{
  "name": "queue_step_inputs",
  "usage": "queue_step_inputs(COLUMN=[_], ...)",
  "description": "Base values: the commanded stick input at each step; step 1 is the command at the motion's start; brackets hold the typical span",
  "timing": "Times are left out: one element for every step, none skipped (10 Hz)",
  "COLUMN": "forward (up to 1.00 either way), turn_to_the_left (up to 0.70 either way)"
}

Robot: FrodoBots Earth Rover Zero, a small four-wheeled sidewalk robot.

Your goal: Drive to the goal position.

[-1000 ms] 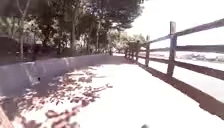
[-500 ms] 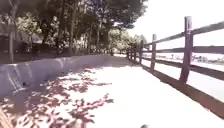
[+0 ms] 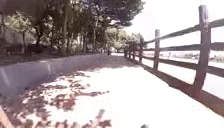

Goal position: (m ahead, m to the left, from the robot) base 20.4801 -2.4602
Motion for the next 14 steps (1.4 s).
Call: queue_step_inputs(forward=[1.00,1.00,1.00,1.00,1.00,1.00,1.00,1.00,1.00,1.00,1.00,1.00,1.00,1.00], turn_to_the_left=[0.00,0.00,0.00,0.00,0.00,0.00,0.00,0.00,0.00,0.00,0.00,0.00,0.00,0.00])
